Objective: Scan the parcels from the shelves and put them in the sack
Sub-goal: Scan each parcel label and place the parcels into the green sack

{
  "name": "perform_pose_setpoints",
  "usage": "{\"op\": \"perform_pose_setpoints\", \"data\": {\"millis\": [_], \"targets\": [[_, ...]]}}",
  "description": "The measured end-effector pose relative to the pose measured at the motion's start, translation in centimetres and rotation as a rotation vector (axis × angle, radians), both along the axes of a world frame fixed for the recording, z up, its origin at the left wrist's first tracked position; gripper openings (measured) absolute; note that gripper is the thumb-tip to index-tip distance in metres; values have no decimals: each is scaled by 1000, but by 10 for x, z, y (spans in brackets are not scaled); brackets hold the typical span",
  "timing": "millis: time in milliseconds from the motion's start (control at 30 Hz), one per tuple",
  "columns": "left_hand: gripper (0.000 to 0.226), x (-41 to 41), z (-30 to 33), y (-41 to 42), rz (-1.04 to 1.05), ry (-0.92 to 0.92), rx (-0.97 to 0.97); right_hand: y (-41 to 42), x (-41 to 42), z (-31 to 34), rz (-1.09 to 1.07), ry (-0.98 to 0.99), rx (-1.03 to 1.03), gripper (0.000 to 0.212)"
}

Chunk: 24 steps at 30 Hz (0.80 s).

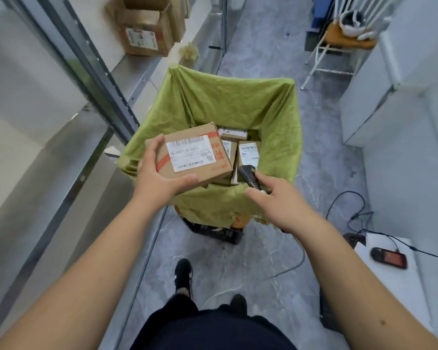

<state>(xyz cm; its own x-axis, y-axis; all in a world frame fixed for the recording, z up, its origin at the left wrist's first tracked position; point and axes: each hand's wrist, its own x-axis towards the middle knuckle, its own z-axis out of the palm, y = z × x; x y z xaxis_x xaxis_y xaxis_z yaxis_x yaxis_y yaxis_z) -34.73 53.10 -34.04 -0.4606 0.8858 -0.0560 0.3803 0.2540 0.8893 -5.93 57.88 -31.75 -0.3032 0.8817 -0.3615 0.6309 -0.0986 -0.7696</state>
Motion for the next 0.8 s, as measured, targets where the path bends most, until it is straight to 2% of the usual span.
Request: {"op": "perform_pose_setpoints", "data": {"millis": [200, 400, 467, 567, 633, 733, 800], "targets": [[116, -32, -46, 87, -120, -5, -105, 43, -30, -15, -64, -117, -74, 71], [111, -62, -101, 163, -317, -58, -332, 81, -74, -22, -178, -248, -135, 67], [110, -66, -122, 179, -420, -61, -415, 94, -84, -26, -209, -271, -182, 59], [107, -69, -149, 191, -554, -67, -558, 109, -93, -33, -243, -284, -247, 32], [105, -68, -165, 194, -554, -155, -659, 114, -95, -39, -259, -282, -285, 29], [103, -65, -182, 195, -473, -317, -770, 117, -94, -44, -306, -289, -315, 45], [103, -61, -191, 195, -439, -383, -832, 116, -92, -48, -343, -288, -325, 46]]}}
